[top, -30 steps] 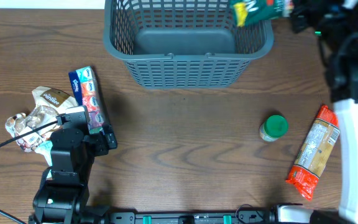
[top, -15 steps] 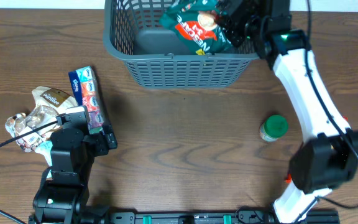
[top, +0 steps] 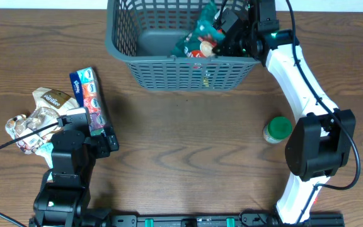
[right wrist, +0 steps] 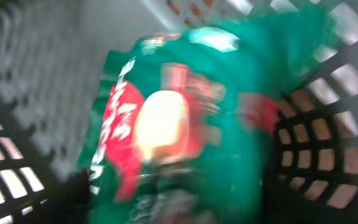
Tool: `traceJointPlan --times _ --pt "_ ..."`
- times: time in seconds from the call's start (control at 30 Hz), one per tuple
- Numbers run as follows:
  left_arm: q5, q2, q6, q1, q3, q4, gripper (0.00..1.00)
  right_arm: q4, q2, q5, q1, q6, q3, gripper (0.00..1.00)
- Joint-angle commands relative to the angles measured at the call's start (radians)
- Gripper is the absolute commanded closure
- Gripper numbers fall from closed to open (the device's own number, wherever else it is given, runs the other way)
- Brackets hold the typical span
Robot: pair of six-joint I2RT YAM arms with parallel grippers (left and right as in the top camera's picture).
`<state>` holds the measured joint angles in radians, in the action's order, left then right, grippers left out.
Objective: Pack container
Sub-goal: 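Lift the Nescafe pouch and carry it left into the grey basket, then release the pouch and withdraw the right gripper to the right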
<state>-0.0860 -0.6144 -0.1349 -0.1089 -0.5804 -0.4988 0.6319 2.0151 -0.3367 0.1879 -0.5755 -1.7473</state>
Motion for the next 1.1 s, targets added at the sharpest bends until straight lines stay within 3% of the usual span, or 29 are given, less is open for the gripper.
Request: traceJointPlan --times 0.0,0.2,0.37,0.53,0.63,0.83,0.93,1.07 --pt "-0.013 0.002 -0.009 -0.005 -0.027 -0.002 0.02 0.013 -0.030 -0.054 0.000 0.047 -0.013 0.01" --pt "-0.013 0.003 -0.009 -0.005 -0.027 0.010 0.01 -0.074 -0.155 -0.061 -0.013 0.100 -0.026 0.01" --pt "-0.019 0.001 -0.010 -0.005 -0.066 -0.026 0.02 -0.145 -0.298 0.056 -0.094 0.375 -0.091 0.01" --pt "-0.098 -0.055 -0.021 0.003 -0.270 -0.214 0.02 -0.061 -0.410 0.104 -0.293 0.640 -0.124 0.01" --pt "-0.102 -0.171 -0.097 0.048 -0.484 -0.422 0.01 0.102 -0.436 0.104 -0.443 0.769 -0.124 0.01" --pt "0.024 -0.536 -0.159 0.180 -0.919 -0.838 0.01 0.373 -0.397 0.105 -0.609 0.788 -0.089 0.01" --pt "0.047 -0.705 -0.154 0.216 -1.070 -0.946 0.02 0.457 -0.359 0.105 -0.632 0.784 -0.062 0.01" --pt "0.049 -0.848 -0.117 0.222 -1.139 -0.920 0.01 0.513 -0.298 0.109 -0.632 0.776 -0.005 0.01"
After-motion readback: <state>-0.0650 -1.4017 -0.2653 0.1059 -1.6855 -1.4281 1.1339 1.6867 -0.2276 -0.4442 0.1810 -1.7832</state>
